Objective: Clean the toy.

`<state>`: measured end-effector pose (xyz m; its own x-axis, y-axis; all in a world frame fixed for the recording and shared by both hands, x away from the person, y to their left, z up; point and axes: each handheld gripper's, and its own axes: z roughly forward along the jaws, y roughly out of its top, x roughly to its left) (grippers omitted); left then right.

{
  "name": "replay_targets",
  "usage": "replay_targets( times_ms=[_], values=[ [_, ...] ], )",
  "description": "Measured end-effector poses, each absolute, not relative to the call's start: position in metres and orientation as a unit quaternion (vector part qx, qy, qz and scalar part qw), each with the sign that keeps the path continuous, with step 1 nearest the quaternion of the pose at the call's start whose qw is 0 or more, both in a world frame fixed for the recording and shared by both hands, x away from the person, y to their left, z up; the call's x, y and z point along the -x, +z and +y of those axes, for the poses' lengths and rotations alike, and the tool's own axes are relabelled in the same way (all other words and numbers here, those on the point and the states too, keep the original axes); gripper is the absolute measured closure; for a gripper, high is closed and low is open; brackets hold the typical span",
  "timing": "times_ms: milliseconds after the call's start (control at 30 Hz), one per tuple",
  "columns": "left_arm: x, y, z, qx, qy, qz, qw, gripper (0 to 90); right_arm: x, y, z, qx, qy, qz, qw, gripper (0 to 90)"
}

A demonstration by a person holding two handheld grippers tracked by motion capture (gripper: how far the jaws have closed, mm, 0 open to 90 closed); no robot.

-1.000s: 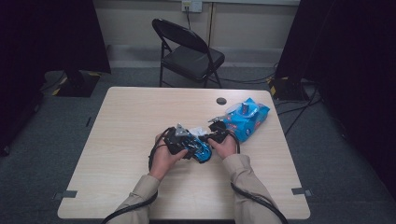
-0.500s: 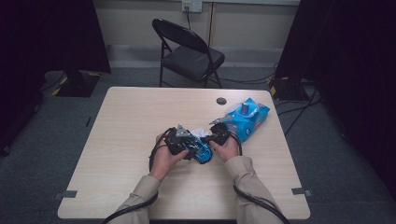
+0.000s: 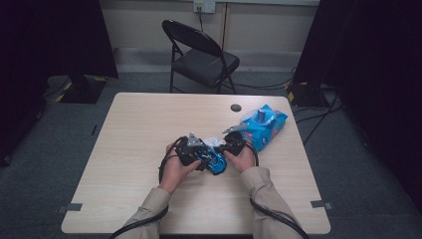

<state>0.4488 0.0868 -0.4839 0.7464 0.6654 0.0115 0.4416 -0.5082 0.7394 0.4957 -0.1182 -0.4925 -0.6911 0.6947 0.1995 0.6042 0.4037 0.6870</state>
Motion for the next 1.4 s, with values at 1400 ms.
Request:
replay_targets(
  times_ms=[1400],
  values=[
    [-0.449,-0.484,0.086,-0.855,0.15,0.325,0.375,17.7,-0.468,-0.492,-0.157,-0.384,0.388,0.836,0.061,81.9]
  ],
)
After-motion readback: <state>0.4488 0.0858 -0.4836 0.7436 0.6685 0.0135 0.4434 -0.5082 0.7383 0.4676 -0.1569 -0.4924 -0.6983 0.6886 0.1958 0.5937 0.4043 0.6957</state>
